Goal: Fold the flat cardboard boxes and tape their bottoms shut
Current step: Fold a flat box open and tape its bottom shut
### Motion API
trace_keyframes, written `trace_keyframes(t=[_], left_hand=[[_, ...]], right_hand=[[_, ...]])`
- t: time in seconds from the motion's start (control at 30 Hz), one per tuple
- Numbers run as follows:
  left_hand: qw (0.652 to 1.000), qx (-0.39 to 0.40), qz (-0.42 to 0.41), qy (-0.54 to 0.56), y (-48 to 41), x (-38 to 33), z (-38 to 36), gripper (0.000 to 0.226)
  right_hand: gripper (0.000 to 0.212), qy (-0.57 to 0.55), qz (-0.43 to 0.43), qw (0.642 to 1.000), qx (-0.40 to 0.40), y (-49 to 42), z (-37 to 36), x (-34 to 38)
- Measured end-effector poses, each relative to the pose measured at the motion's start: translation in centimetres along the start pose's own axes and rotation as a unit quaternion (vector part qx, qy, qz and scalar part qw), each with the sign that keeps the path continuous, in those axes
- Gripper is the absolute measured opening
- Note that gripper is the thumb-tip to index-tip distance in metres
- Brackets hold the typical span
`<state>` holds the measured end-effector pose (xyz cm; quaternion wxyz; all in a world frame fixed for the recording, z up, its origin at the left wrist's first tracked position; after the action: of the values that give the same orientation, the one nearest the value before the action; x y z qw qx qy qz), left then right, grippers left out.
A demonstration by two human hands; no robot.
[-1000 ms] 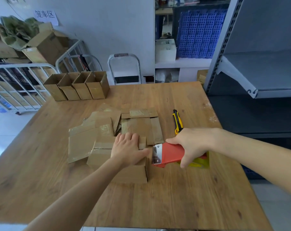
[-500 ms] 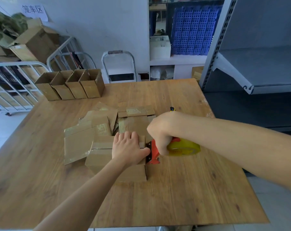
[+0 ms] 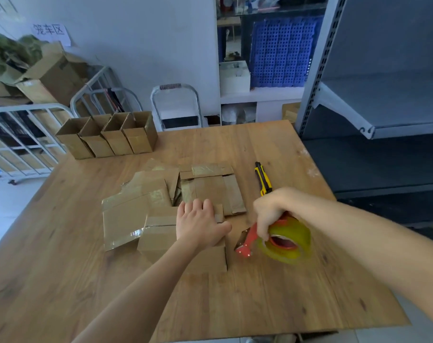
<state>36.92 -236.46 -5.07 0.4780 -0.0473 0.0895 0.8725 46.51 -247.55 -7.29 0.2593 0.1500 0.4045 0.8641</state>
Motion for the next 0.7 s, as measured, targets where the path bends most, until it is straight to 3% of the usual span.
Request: trace_keyframes(t=[0.1,0.17,0.23,0.33,0.47,0.7], left_hand=[[1.000,0.001,-0.001,-0.003,-0.2,0.1,-0.1,0.056],[1.000,0.000,0.000,-0.008,-0.3,0.2,-0.1,0.056],[1.000,-0.002,0.002,-0.010,-0.3,0.3,-0.2,0.057],[1.000,-0.003,0.003,-0.012,-0.3,0.3,-0.3,0.058],[1.000,-0.002,0.004,-0.013,-0.3,0.2,-0.2,0.057],[1.000,0.006,0.004,-0.010,-0.1,0.2,-0.1,0.058]], right_hand=[[0.051,-0.227,0.027,0.974,0.009,-0.3,-2.5,-4.6],[0.056,-0.401,0.023,0.915,0.019,-0.7,-5.2,-7.1],[0.055,-0.499,0.013,0.866,0.025,-1.6,-8.1,-8.8],[0.059,-0.557,0.006,0.830,0.017,-2.9,-11.2,-10.0],[0.073,-0.569,-0.004,0.822,-0.002,-3.5,-12.3,-11.3],[0.053,-0.575,0.008,0.818,-0.005,-3.1,-12.0,-11.7]])
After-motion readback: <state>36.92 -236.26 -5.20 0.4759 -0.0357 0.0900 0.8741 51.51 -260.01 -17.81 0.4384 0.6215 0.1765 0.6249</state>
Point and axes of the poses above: each hand's wrist, its own y-axis away from the middle knuckle, its own z-axis out of the back of the hand, x = y × z, the point moved 10 cm from there along -y, towards the middle knuckle, and after that the axes turned 3 degrees about -x, right-handed, at the moved point
